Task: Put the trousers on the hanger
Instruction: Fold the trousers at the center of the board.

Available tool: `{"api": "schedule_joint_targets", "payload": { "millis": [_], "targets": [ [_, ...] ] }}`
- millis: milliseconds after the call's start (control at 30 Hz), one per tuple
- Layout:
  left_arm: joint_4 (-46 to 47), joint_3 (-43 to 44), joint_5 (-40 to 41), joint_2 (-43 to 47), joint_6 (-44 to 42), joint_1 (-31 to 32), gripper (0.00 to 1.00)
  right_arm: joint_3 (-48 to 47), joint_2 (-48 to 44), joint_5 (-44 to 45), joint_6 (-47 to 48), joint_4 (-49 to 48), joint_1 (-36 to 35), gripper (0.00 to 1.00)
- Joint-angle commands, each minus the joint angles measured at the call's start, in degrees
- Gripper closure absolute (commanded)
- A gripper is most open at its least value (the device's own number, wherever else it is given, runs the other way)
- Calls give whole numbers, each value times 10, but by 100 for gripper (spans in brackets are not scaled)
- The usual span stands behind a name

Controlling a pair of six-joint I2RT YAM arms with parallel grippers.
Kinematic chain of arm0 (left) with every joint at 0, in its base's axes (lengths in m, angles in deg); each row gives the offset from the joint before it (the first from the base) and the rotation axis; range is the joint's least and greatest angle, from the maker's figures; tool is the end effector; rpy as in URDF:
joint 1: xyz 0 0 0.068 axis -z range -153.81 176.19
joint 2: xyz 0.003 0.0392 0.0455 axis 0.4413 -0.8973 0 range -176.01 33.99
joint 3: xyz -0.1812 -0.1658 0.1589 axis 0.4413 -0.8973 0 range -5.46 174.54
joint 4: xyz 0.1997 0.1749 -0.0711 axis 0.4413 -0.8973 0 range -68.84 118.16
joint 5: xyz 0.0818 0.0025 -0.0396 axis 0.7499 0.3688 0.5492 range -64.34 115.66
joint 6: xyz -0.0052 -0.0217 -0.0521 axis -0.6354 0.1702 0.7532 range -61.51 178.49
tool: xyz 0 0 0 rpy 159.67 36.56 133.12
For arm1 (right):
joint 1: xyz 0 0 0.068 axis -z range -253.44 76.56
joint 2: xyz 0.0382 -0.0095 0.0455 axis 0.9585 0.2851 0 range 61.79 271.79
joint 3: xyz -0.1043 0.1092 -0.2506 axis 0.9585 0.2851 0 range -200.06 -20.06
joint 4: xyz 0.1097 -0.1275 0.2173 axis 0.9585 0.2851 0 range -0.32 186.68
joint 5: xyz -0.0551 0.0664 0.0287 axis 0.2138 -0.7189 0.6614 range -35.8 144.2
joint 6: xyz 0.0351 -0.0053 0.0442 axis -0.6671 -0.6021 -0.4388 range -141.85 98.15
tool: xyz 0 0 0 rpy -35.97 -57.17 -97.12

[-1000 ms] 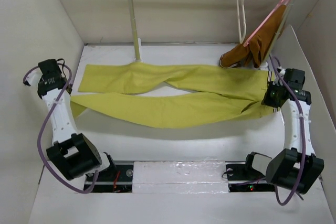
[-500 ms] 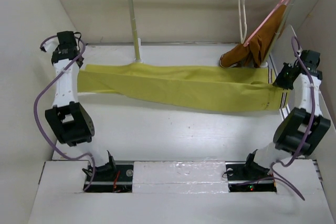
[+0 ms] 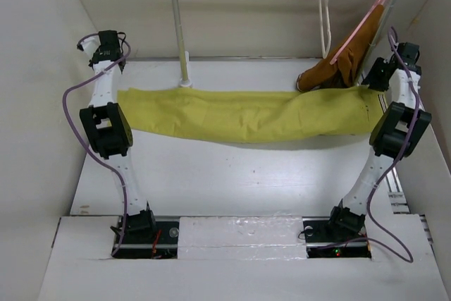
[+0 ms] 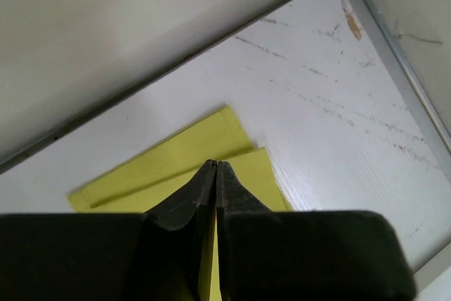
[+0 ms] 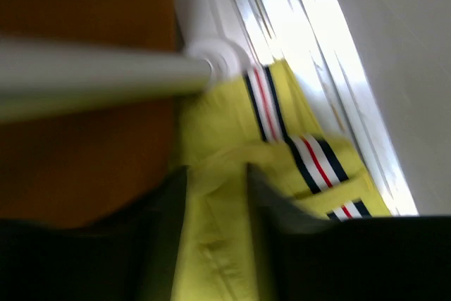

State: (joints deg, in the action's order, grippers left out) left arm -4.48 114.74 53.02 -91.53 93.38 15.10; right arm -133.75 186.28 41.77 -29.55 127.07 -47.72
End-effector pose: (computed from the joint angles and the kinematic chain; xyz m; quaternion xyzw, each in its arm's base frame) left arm 0.5214 0.1207 0.3135 -0.4365 0.7633 0.1200 0.4610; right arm 0.4740 -0.2188 0.2743 0.2300 0.9006 0.0444 0.3662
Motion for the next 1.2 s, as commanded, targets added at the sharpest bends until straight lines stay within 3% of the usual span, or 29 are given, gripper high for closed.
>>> {"api": "schedule_joint_targets", "payload": {
  "millis": [0, 33, 100, 133, 167, 233, 300, 367, 467, 567, 700, 867, 1033, 1167],
  "targets": [
    [7, -14, -14, 32, -39, -2, 100, -78, 36, -34, 2, -13, -11, 50],
    [3, -33, -9, 40, -40, -2, 100, -98, 43, -53, 18, 9, -11, 48],
    [52, -131, -40, 82, -53, -16, 88, -55, 13, -51, 26, 29, -11, 47],
    [69, -157, -85, 92, -54, -23, 74, -10, -16, -46, 25, 1, -11, 47],
    [74, -174, -97, 98, -52, -23, 67, 88, -47, -45, 12, -68, -11, 47],
    [74, -175, -119, 79, -61, -24, 56, 170, -127, -40, -7, -121, -11, 47],
    [46, -126, -105, 29, -73, -11, 56, 237, -158, -39, -10, -162, -11, 45],
    [30, -87, -93, -9, -83, 3, 56, 245, -167, -54, 7, -131, -11, 43],
    [-16, -30, -36, -60, -39, 3, 61, 278, -192, -55, 28, -135, -6, 41],
    [2, -86, -80, -29, 14, -32, 63, 333, -235, -73, 42, -139, 6, 40],
    [90, -271, -139, 83, 27, -59, 59, 403, -312, -91, 46, -151, 19, 40],
    [48, -314, -126, 119, 29, -59, 58, 500, -397, -113, 45, -174, 8, 41],
    [47, -363, -130, 149, 33, -70, 58, 542, -420, -153, 67, -166, 24, 40],
    [69, -405, -153, 180, 18, -70, 56, 568, -447, -138, 70, -163, 35, 38]
  ]
}}
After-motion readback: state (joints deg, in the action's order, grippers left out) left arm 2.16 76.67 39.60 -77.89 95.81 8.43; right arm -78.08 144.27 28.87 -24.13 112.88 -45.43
